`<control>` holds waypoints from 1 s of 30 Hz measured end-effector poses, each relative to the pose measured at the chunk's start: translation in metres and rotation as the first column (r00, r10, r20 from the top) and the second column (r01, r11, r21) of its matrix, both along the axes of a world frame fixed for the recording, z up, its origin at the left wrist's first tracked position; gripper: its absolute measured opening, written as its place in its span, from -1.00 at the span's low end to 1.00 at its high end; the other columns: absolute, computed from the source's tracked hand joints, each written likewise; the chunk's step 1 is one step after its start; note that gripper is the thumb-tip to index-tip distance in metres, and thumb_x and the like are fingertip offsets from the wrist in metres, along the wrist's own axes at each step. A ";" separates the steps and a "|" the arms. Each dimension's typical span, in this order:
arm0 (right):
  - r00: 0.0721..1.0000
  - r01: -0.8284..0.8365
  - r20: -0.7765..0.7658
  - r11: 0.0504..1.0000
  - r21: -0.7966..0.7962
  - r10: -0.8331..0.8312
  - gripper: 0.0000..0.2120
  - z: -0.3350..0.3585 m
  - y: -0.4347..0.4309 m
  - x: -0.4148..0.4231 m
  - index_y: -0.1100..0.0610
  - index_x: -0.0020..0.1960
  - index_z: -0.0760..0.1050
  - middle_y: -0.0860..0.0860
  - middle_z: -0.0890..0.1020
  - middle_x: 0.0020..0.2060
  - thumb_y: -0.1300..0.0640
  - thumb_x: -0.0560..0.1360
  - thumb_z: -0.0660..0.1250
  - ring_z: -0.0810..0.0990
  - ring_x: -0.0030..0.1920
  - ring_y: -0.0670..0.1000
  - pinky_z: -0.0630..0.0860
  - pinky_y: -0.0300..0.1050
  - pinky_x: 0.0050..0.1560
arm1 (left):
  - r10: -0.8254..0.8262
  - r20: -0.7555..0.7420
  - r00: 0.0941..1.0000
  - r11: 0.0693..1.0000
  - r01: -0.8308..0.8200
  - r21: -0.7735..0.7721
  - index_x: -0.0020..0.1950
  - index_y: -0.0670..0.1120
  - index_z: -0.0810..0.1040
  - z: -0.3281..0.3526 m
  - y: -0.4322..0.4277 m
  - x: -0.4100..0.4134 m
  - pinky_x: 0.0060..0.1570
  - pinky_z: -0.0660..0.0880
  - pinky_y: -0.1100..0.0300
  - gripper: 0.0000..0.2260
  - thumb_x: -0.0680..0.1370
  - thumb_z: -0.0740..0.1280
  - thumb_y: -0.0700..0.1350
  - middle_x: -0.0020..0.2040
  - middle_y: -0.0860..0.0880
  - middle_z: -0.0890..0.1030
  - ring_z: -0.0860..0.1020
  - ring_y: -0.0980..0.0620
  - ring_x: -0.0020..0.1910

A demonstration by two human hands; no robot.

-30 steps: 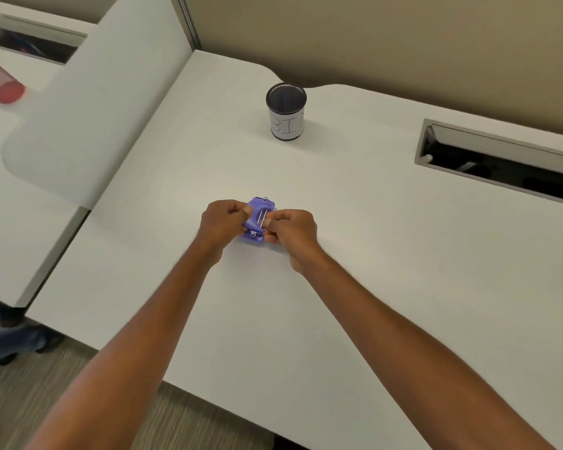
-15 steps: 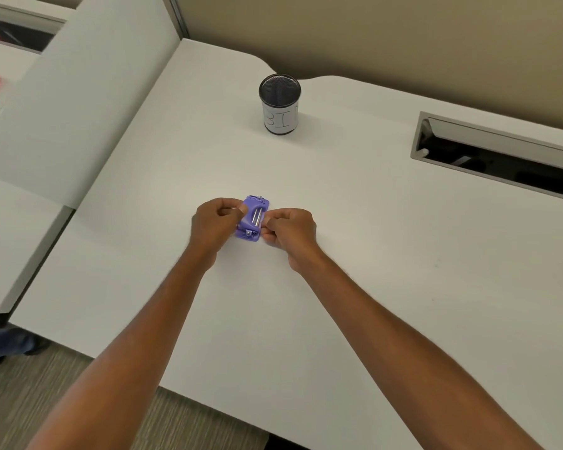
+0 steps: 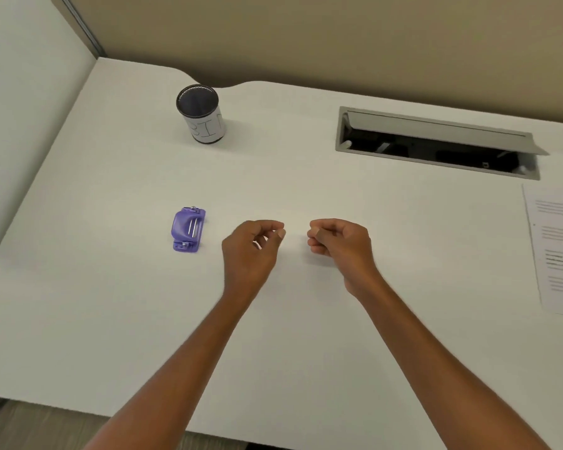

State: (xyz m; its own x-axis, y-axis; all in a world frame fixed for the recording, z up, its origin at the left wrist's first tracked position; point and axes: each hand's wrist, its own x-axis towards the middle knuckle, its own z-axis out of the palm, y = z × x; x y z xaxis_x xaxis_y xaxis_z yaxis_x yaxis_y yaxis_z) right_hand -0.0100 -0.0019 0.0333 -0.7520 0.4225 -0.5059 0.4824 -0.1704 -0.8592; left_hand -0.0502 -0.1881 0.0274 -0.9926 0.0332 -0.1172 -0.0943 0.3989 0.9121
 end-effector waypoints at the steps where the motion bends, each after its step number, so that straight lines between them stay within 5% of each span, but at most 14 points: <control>1: 1.000 0.025 0.002 1.000 0.012 -0.025 -0.90 0.000 0.016 0.008 0.12 0.06 0.78 0.10 0.83 -0.07 0.24 0.57 0.51 0.82 0.00 0.16 0.77 -0.02 0.12 | -0.026 -0.016 1.000 1.000 0.026 -0.003 0.03 0.07 0.81 -0.003 0.014 0.009 -0.12 0.48 0.44 -0.89 0.58 0.55 -0.14 -0.11 0.17 0.74 0.63 0.17 -0.16; 7: 0.988 0.154 0.021 0.986 0.071 -0.155 -0.91 -0.014 0.098 0.049 0.16 0.05 0.78 0.16 0.82 -0.03 0.25 0.59 0.51 0.79 -0.10 0.06 0.76 0.04 0.15 | -0.250 -0.047 0.967 0.962 0.243 -0.123 0.09 -0.03 0.83 -0.024 0.083 0.054 -0.06 0.59 0.20 -0.89 0.60 0.54 -0.16 -0.12 0.05 0.73 0.63 0.07 -0.19; 14: 0.981 0.190 0.025 0.980 0.064 -0.192 -0.91 -0.028 0.140 0.085 0.17 0.08 0.77 0.15 0.82 -0.06 0.25 0.59 0.51 0.77 -0.13 0.04 0.77 0.00 0.11 | -0.564 0.009 0.826 0.765 0.527 -0.371 0.16 -0.07 0.81 -0.035 0.122 0.077 0.02 0.62 -0.06 -0.84 0.67 0.46 -0.09 -0.09 -0.05 0.70 0.65 -0.08 -0.05; 23: 0.985 0.168 0.013 0.982 0.090 -0.170 -0.89 -0.036 0.160 0.110 0.17 0.05 0.78 0.13 0.81 -0.10 0.27 0.59 0.48 0.76 -0.15 0.02 0.76 -0.02 0.05 | -0.670 0.036 0.741 0.582 0.554 -0.595 -0.02 -0.13 0.74 -0.030 0.142 0.078 -0.08 0.61 -0.10 -0.77 0.71 0.33 -0.08 -0.09 -0.06 0.65 0.57 -0.11 -0.03; 30: 0.989 0.148 0.005 0.983 0.111 -0.149 -0.89 -0.039 0.164 0.116 0.11 0.01 0.78 0.16 0.82 -0.08 0.24 0.59 0.48 0.77 -0.15 0.02 0.77 -0.04 0.02 | -0.684 0.051 0.728 0.559 0.567 -0.605 0.02 -0.09 0.69 -0.032 0.146 0.075 -0.12 0.58 -0.04 -0.89 0.67 0.38 -0.13 -0.05 -0.03 0.65 0.58 -0.08 0.00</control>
State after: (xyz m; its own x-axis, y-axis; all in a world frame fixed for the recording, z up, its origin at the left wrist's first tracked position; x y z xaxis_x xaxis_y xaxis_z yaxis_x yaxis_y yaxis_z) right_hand 0.1064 0.1622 -0.0052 -0.6705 0.5823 -0.4597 0.4701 -0.1459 -0.8705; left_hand 0.0244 -0.0417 -0.0042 -0.7489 0.6421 -0.1638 0.5087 0.7154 0.4790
